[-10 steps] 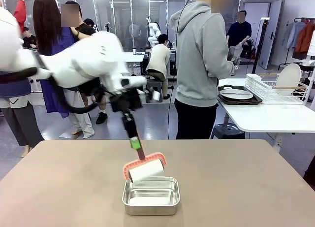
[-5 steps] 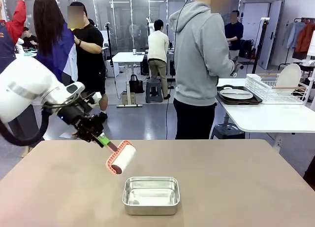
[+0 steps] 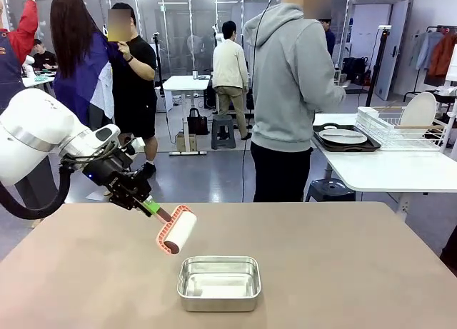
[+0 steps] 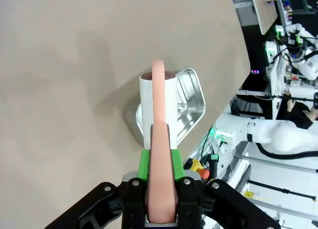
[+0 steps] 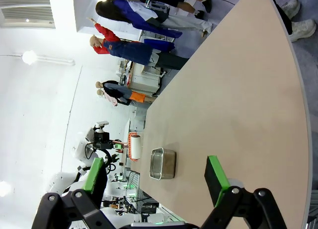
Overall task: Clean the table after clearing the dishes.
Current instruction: When the right (or left) Handle tray is removed, use the right hand (or left hand) to clean the right (or left) side of the table with the Lint Roller.
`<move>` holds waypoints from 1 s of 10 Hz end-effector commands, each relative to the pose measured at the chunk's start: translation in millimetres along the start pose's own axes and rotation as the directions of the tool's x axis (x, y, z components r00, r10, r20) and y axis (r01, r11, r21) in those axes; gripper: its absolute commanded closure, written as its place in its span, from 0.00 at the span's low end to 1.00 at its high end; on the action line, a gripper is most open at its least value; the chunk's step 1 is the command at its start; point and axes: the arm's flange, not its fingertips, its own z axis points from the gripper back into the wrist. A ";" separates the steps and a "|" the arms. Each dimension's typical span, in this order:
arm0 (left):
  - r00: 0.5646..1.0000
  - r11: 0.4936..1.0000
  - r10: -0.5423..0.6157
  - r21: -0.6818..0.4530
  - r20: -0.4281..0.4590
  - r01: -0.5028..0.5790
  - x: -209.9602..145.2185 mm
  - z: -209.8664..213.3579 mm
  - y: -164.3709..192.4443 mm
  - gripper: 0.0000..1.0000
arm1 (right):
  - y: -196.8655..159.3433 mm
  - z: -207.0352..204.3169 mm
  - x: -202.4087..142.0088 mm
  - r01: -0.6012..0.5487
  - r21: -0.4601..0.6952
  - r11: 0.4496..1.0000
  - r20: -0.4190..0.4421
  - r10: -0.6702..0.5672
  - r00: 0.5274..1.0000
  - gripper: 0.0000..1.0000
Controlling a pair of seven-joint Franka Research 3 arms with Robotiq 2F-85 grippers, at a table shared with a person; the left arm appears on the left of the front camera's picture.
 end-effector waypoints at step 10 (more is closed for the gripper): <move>0.963 0.973 0.195 0.083 0.186 -0.213 15.8 -54.2 88.2 0.80 | 2.9 -0.5 -0.1 -0.006 0.008 1.000 0.006 0.006 1.000 0.00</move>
